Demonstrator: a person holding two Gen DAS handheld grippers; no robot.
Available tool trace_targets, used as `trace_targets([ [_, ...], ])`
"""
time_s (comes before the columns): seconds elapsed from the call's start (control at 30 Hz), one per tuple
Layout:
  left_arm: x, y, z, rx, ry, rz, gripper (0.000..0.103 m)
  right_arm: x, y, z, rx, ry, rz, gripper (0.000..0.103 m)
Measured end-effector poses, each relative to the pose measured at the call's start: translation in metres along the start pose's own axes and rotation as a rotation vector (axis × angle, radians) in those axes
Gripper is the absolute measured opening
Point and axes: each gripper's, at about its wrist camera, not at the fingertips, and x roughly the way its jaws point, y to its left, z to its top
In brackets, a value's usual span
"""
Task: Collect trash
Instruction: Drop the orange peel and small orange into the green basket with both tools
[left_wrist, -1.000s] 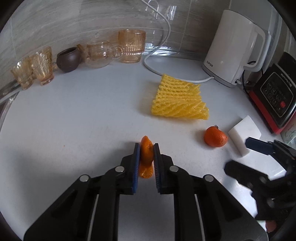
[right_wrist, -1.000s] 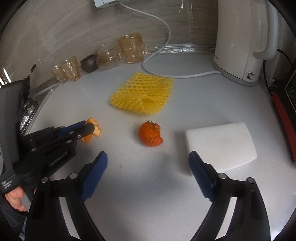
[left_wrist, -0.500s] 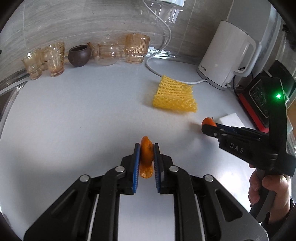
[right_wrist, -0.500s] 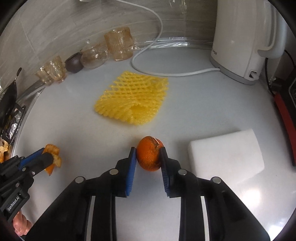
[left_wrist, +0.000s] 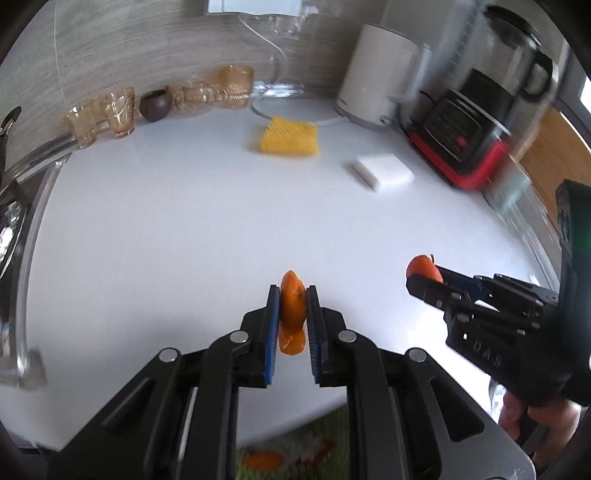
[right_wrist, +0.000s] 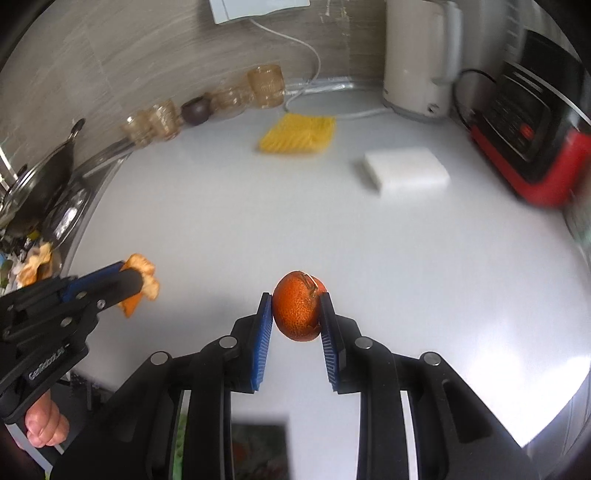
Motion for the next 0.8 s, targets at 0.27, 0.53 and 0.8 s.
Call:
trace_targets([
  [0.27,-0.057,-0.014,-0.072,0.091,0.018,-0.032,0.014,-0.048,0.037,-0.094,0.096,0.022,-0.023,0.027],
  [0.53,-0.088,-0.021,-0.12,0.165,0.018,-0.065,0.015,-0.071,0.06,-0.145,0.138,0.022,-0.054,0.028],
  [0.8,-0.084,-0.026,-0.152,0.186,0.07,-0.076,0.025,-0.08,0.061,-0.168,0.166,0.028,-0.072,0.028],
])
